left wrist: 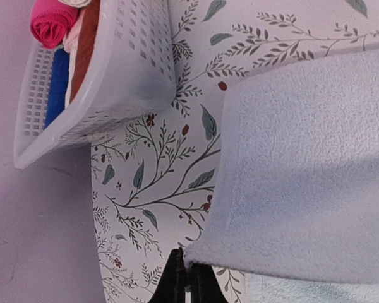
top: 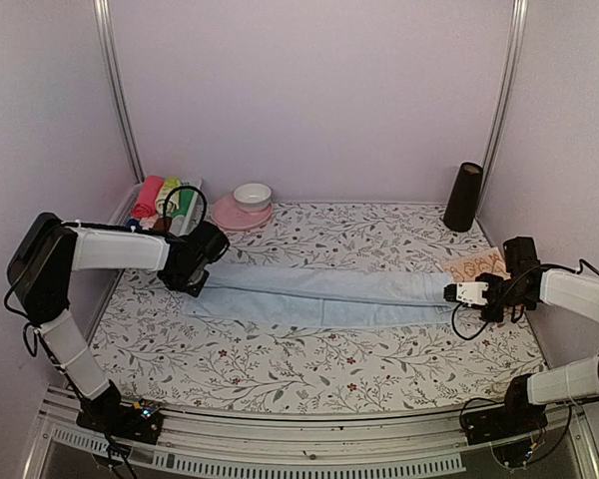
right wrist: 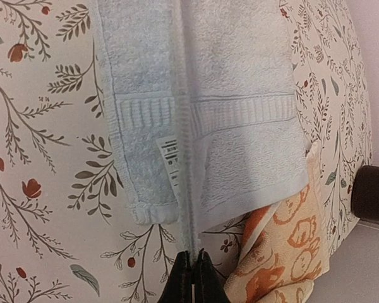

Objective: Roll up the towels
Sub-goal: Fold the towel at the center of the board.

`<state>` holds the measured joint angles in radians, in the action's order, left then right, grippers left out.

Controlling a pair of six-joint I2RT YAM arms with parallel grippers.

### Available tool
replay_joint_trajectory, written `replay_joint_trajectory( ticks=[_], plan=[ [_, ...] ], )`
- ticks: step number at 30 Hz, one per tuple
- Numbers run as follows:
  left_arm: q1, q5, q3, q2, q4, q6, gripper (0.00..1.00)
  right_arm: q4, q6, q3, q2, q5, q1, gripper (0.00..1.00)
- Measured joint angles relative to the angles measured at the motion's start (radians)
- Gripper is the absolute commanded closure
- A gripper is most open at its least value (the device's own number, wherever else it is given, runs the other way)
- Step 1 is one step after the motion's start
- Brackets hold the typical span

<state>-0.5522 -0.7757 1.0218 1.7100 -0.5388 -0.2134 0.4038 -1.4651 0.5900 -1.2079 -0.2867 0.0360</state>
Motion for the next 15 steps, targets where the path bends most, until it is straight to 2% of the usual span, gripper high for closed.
replay_joint_trajectory(
  ticks=[15],
  plan=[
    [-0.035,0.026,0.000,0.021,-0.110,-0.028,1.00,-0.084,0.024,-0.068,-0.061,0.108,-0.097,0.98]
  ],
)
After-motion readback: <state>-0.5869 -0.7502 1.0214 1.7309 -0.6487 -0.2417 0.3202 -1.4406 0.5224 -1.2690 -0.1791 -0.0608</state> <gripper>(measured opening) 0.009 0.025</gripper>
